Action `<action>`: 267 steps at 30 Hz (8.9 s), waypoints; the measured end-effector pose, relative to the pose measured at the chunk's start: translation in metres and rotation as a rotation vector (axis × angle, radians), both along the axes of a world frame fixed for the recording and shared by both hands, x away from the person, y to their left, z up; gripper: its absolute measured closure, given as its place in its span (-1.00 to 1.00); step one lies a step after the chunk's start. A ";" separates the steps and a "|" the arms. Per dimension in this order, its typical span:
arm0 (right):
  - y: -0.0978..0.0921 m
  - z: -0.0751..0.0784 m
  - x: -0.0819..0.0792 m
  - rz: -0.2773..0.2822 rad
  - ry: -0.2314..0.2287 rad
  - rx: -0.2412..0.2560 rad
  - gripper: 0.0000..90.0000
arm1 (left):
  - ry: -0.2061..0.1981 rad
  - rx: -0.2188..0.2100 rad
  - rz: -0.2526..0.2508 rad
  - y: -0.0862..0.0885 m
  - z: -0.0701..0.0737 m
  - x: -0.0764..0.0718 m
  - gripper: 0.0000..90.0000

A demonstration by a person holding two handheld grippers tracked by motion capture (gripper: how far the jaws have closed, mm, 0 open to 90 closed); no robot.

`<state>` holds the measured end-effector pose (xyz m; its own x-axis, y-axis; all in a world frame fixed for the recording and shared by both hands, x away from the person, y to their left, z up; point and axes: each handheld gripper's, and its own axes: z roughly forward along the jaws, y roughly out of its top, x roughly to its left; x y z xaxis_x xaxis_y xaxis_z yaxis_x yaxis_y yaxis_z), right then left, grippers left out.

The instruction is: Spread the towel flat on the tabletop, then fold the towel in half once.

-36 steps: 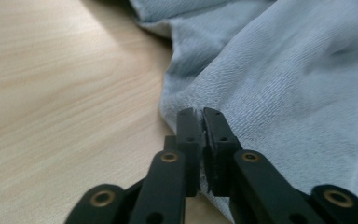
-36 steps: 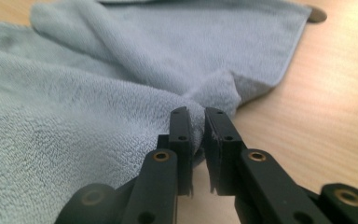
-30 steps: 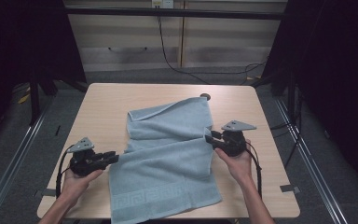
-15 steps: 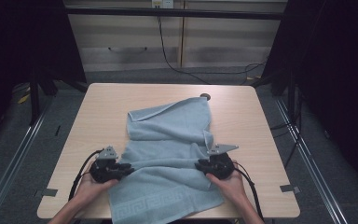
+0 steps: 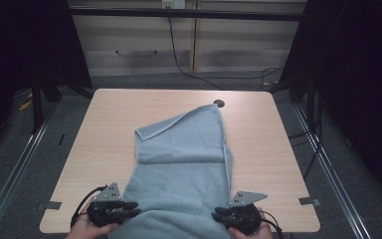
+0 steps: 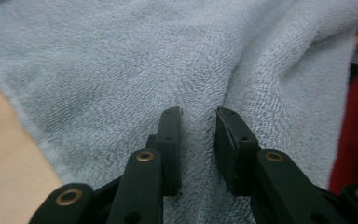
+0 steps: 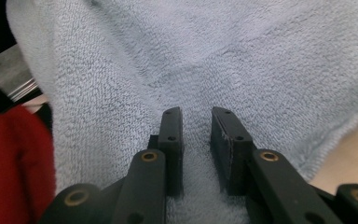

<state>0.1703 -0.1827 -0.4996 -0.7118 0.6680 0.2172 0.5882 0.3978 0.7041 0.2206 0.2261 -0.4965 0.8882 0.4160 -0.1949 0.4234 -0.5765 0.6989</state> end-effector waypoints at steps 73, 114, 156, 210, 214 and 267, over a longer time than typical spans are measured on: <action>-0.009 -0.003 0.065 -0.067 -0.066 -0.033 0.46 | -0.175 0.059 0.155 -0.043 -0.006 0.127 0.32; -0.057 0.000 0.072 -0.238 -0.055 -0.097 0.45 | -0.117 0.022 0.237 -0.037 -0.008 0.123 0.55; -0.045 0.010 0.125 -0.263 -0.136 -0.003 0.31 | -0.062 -0.132 0.381 0.010 0.012 0.144 0.00; -0.020 0.014 0.039 -0.060 -0.041 -0.029 0.18 | -0.094 -0.055 0.148 0.009 0.006 0.036 0.29; -0.027 0.021 0.093 -0.124 -0.101 -0.037 0.22 | -0.098 -0.037 0.207 0.002 0.005 0.064 0.27; -0.032 -0.001 0.162 -0.241 -0.113 0.004 0.82 | -0.161 0.059 0.311 0.000 -0.010 0.150 0.39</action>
<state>0.3318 -0.2149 -0.5002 -0.5523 0.8204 0.1480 0.5832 0.2533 0.7718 0.3705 0.2264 -0.5064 0.7343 0.6782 -0.0297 0.4721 -0.4787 0.7402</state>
